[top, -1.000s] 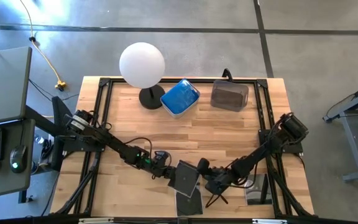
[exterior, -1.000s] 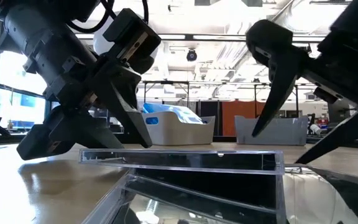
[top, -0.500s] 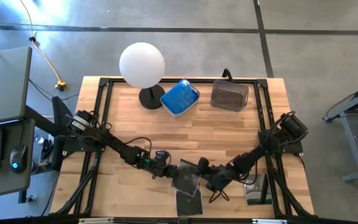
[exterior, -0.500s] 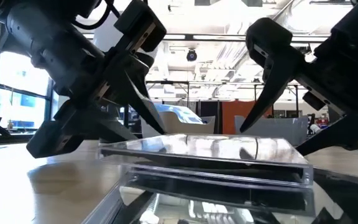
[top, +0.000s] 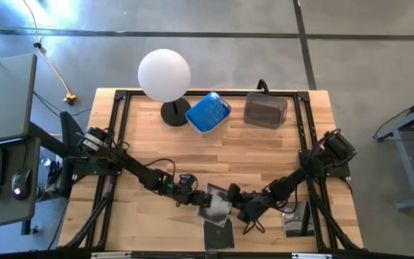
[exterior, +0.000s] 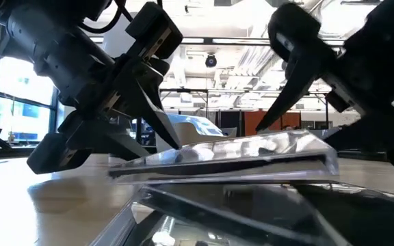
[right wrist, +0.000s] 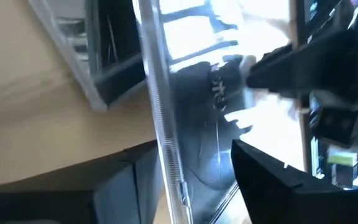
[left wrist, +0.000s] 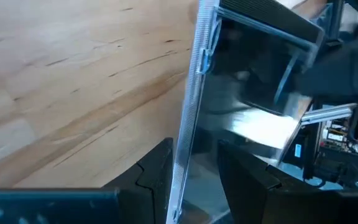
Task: Pick & place jewel cases by type
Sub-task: Put the left black CD case into the black bin
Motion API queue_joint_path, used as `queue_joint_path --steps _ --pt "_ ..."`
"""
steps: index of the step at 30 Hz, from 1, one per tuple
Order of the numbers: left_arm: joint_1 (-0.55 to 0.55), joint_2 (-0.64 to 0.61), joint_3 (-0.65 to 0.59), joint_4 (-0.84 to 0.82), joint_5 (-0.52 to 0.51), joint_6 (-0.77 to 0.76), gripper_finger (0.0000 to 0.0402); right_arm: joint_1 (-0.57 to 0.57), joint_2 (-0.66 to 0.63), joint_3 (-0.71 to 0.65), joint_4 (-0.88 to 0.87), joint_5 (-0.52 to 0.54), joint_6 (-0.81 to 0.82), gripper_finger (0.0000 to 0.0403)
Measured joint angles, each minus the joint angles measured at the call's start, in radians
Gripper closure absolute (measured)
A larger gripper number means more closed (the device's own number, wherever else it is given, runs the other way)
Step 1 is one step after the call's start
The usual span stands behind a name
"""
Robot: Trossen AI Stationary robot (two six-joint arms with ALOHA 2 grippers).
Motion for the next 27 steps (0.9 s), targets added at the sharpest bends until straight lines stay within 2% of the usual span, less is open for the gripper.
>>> queue_joint_path --steps 8,17,22,27 --pt "0.061 -0.001 0.0 -0.008 0.072 0.06 0.0278 0.014 0.0 0.0 0.044 0.032 -0.048 0.0292" --pt "0.142 -0.002 0.0 0.12 0.232 0.146 0.0278 0.014 0.0 0.0 0.041 0.265 -0.127 0.034" --pt "0.145 -0.002 0.0 0.118 0.319 0.099 0.0278 0.024 0.0 0.0 0.041 0.33 -0.143 0.0375" --pt "0.144 -0.002 0.0 0.125 0.337 0.094 0.0278 0.046 0.0 0.0 0.048 0.374 -0.168 0.0396"
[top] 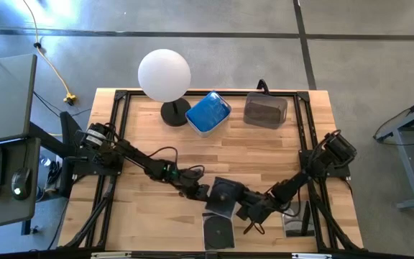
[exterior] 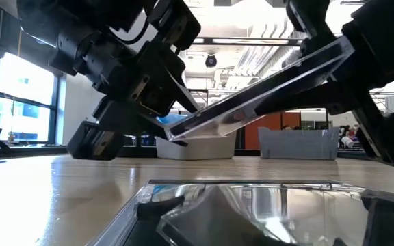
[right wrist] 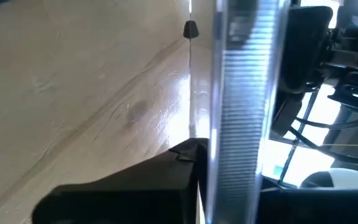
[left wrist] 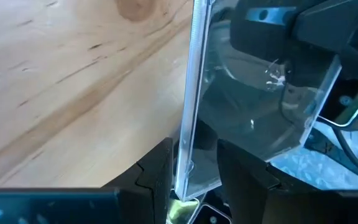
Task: Pick & place jewel cases by type
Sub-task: Put the left black CD case into the black bin
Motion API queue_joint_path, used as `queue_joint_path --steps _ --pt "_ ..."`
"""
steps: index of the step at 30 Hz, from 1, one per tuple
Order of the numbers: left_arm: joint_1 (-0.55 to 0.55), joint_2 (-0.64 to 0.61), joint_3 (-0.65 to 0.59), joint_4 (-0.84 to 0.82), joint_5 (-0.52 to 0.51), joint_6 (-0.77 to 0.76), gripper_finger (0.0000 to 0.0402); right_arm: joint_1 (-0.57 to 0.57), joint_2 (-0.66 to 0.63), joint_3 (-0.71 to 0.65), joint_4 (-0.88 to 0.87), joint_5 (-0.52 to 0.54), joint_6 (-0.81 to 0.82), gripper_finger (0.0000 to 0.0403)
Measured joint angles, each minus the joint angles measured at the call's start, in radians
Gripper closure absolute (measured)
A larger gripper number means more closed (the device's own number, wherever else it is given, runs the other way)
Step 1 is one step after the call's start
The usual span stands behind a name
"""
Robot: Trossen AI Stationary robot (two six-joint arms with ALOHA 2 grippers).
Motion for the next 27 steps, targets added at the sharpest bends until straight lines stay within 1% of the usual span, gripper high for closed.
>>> queue_joint_path --steps 5,9,14,18,21,24,27 --pt "0.023 0.0 0.001 0.036 0.025 0.035 0.0278 0.026 0.0 0.0 0.009 0.036 -0.002 0.0382" --pt "0.065 -0.011 0.001 0.051 0.026 0.083 0.0278 0.053 -0.001 0.0 0.023 0.084 0.014 0.0384" --pt "0.132 -0.035 0.001 0.081 0.06 0.196 0.0278 0.075 -0.001 0.0 -0.016 0.222 0.069 0.0397" --pt "0.173 -0.061 -0.003 0.148 0.064 0.294 0.0278 0.075 -0.003 0.0 -0.092 0.329 0.136 0.0391" --pt "0.198 -0.107 -0.003 0.151 0.067 0.365 0.0278 0.073 -0.003 0.001 -0.139 0.4 0.178 0.0382" --pt "0.217 -0.169 0.004 0.162 0.099 0.437 0.0278 0.07 0.0 0.001 -0.171 0.459 0.202 0.0383" --pt "0.227 -0.203 0.002 0.14 0.067 0.48 0.0278 0.068 0.0 0.0 -0.173 0.5 0.229 0.0391"
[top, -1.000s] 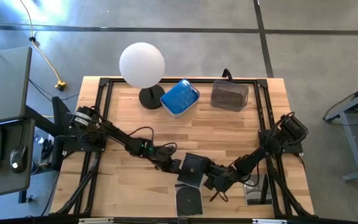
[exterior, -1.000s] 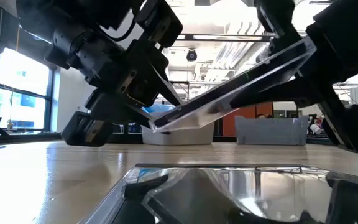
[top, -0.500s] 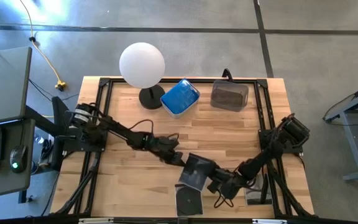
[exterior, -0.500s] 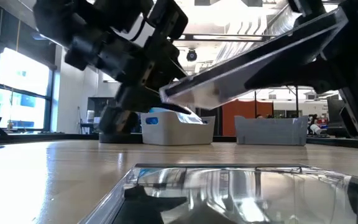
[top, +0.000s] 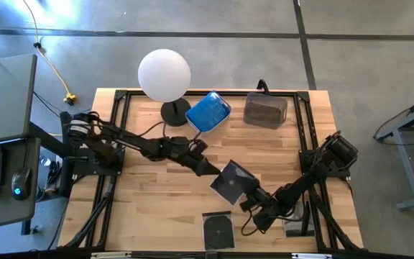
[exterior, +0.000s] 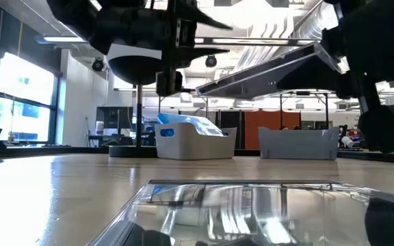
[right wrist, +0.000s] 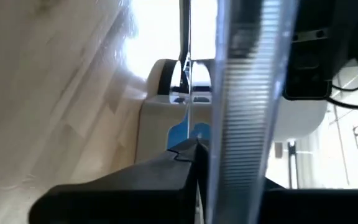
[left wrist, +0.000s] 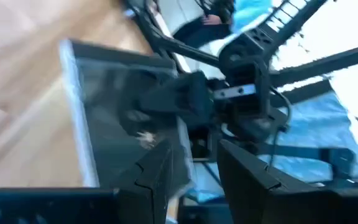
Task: Pick & place jewel cases by type
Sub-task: Put the left black CD case into the black bin
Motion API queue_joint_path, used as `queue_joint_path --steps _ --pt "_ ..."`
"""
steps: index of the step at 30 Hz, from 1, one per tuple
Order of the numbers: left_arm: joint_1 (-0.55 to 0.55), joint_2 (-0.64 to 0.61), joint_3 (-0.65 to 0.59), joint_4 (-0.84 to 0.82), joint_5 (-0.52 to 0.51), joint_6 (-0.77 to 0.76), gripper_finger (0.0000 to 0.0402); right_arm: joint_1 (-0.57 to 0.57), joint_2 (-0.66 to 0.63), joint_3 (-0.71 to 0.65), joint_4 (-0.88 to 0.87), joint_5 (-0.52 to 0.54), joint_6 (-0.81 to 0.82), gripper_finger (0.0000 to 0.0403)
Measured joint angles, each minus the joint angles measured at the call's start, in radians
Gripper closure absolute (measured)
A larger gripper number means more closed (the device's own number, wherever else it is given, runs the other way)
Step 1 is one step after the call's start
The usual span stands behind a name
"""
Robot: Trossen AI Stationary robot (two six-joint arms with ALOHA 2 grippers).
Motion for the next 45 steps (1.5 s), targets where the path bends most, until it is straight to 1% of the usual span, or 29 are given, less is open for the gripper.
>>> queue_joint_path --steps 3,7,9,11,15,22,25,29,33,36,39,43,45 --pt "0.015 -0.037 -0.001 0.004 0.002 0.036 0.0278 -0.004 0.0 0.0 -0.003 0.045 0.021 0.0397" --pt "0.023 -0.077 -0.001 0.022 0.042 0.091 0.0278 -0.023 -0.002 0.0 -0.035 0.18 0.013 0.039" --pt "0.021 -0.111 -0.001 0.018 0.051 0.132 0.0278 -0.039 -0.022 -0.001 -0.076 0.176 0.03 0.0381" --pt "0.021 -0.144 0.0 0.026 0.052 0.181 0.0278 -0.064 -0.058 -0.012 -0.088 0.17 0.093 0.0377" --pt "0.021 -0.198 0.0 0.028 0.055 0.251 0.0278 -0.141 -0.184 -0.069 -0.126 0.18 0.164 0.0382" --pt "0.021 -0.242 -0.001 0.0 0.061 0.289 0.0278 -0.297 -0.523 -0.17 -0.122 0.168 0.124 0.0387" --pt "0.021 -0.245 -0.002 -0.005 0.062 0.302 0.0278 -0.368 -0.678 -0.192 -0.121 0.114 0.101 0.0383" --pt "0.021 -0.245 -0.002 -0.029 0.063 0.302 0.0278 -0.465 -0.858 -0.192 -0.132 0.002 0.094 0.038" --pt "0.021 -0.245 -0.002 -0.057 0.084 0.302 0.0278 -0.559 -0.987 -0.192 -0.172 -0.118 0.181 0.0379" --pt "0.021 -0.245 -0.002 -0.066 0.086 0.302 0.0278 -0.624 -1.036 -0.192 -0.285 -0.229 0.328 0.0379" --pt "0.021 -0.245 -0.002 -0.081 0.086 0.302 0.0278 -0.689 -1.044 -0.192 -0.402 -0.331 0.51 0.0379" --pt "0.021 -0.245 -0.002 -0.081 0.086 0.324 0.0278 -0.778 -1.031 -0.192 -0.506 -0.389 0.66 0.0378" --pt "0.021 -0.245 -0.002 -0.081 0.087 0.332 0.0278 -0.826 -1.028 -0.192 -0.549 -0.435 0.738 0.0378"
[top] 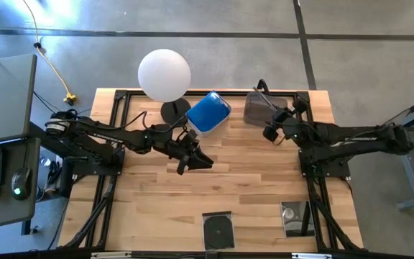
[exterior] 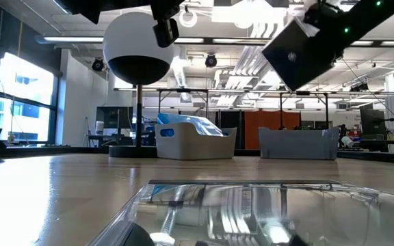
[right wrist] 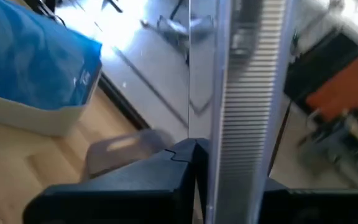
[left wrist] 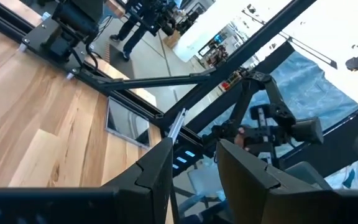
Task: Pick & place jewel cases by type
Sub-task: Put the left black CD case into the black bin
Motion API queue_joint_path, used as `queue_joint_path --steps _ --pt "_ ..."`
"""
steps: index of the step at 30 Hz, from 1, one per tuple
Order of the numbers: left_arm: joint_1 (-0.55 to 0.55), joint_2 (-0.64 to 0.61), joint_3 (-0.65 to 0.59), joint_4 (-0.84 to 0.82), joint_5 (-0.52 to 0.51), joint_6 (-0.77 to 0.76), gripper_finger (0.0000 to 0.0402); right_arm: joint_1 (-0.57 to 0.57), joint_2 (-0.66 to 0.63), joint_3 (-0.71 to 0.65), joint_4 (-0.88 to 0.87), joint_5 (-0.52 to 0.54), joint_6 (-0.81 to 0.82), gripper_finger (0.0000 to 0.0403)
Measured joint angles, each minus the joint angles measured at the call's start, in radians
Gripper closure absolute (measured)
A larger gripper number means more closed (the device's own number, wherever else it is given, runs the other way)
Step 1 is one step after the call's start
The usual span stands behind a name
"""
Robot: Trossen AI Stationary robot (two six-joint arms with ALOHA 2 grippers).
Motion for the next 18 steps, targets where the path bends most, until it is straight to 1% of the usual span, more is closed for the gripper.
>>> queue_joint_path --steps 3,8,13,18 --pt "0.0 0.0 0.0 0.0 0.0 0.0 0.0278 -0.078 0.0 0.0 -0.049 -0.134 0.085 0.0377" --pt "0.0 0.0 0.0 -0.03 0.0 0.0 0.0278 -0.192 0.0 0.0 -0.058 -0.315 0.105 0.0369" --pt "0.0 0.001 0.0 -0.045 0.0 0.0 0.0278 -0.285 0.013 0.0 -0.069 -0.375 0.101 0.0344" --pt "0.0 0.001 0.0 -0.044 0.0 0.0 0.0278 -0.384 0.079 0.0 -0.079 -0.52 0.099 0.0317"
